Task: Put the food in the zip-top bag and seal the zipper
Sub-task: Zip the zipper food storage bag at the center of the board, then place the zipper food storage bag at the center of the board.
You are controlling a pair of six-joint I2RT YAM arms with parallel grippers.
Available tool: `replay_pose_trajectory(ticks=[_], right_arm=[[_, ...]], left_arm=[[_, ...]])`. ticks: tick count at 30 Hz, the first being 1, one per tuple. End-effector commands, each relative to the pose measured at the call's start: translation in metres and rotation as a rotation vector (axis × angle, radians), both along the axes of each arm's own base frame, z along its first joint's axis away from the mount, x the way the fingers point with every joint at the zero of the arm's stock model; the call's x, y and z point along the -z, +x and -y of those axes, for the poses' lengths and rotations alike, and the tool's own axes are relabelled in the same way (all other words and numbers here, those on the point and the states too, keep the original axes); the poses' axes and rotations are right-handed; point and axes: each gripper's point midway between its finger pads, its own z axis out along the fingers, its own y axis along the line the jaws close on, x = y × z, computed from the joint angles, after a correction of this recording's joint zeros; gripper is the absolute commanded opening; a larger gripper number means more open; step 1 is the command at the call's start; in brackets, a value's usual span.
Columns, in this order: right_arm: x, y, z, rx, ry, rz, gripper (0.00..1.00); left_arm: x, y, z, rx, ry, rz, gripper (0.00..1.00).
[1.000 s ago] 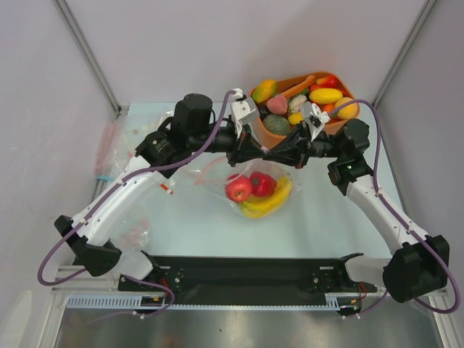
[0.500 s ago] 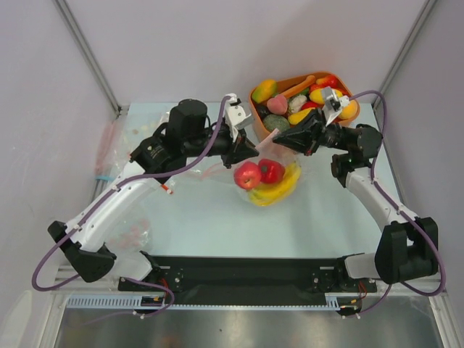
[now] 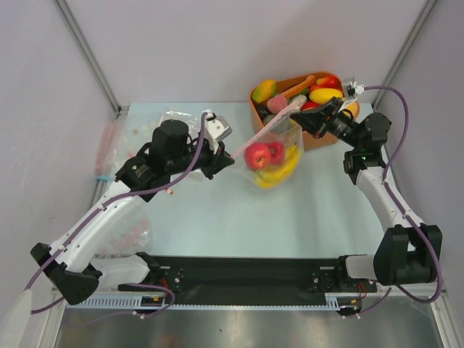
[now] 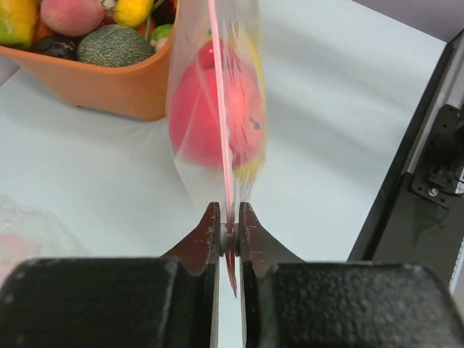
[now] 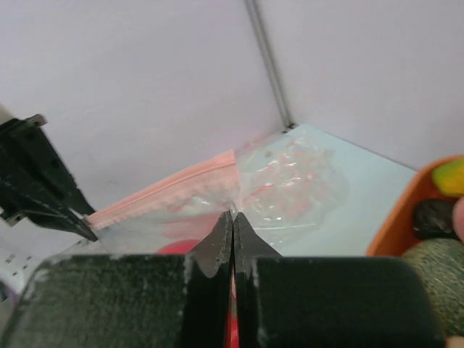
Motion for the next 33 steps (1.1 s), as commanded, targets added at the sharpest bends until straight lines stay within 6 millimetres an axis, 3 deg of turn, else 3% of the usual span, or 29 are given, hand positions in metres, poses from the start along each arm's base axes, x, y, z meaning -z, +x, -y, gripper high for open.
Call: replay_pose_trajectory(ticks=[1,3,11,17,22,23,24,25,26,27,29,33], right_arm=[[-0.035,0.028,0.044,0.339,0.006,0.117,0.0],[-0.021,0.036,0.056,0.426,-0.03,0.084,0.0],[-0.01,0.033,0.088,0.638,-0.065,0.026,0.0],[-0.002,0.026,0.102,0.724,-0.114,-0.005,0.0],[0.003,0.037,0.105,0.745,-0.086,-0.035,0.0],[-0.001,0.04,0.106,0.756,-0.064,-0.043,0.01],[0.001,0.046,0.107,0.765,-0.058,-0.058,0.12],[-0.003,0.049,0.11,0.782,-0.039,-0.061,0.33],[-0.008,0.054,0.12,0.841,0.004,-0.078,0.92],[-0.012,0.056,0.126,0.881,0.078,-0.131,0.99],[-0.02,0.059,0.142,0.966,0.157,-0.172,1.0],[-0.026,0.054,0.159,1.061,0.191,-0.235,1.0]], left_arm=[[0.001,-0.003,-0.021,-0.064,0.007,-0.015,0.0],[0.002,0.001,-0.02,-0.072,0.005,-0.014,0.0],[0.006,0.028,-0.002,-0.128,-0.039,-0.058,0.02],[-0.02,0.051,0.017,-0.141,-0.085,-0.061,0.02],[-0.044,0.079,0.026,-0.195,-0.1,-0.012,0.04],[-0.057,0.087,0.026,-0.221,-0.115,0.015,0.06],[-0.059,0.093,0.026,-0.246,-0.115,0.02,0.15],[-0.054,0.105,0.027,-0.286,-0.107,0.007,0.33],[-0.051,0.119,0.016,-0.404,-0.098,-0.011,0.52],[-0.065,0.124,0.012,-0.449,-0.12,0.004,0.82],[-0.067,0.13,0.004,-0.517,-0.123,0.0,0.98],[-0.073,0.125,-0.03,-0.674,-0.161,0.02,1.0]])
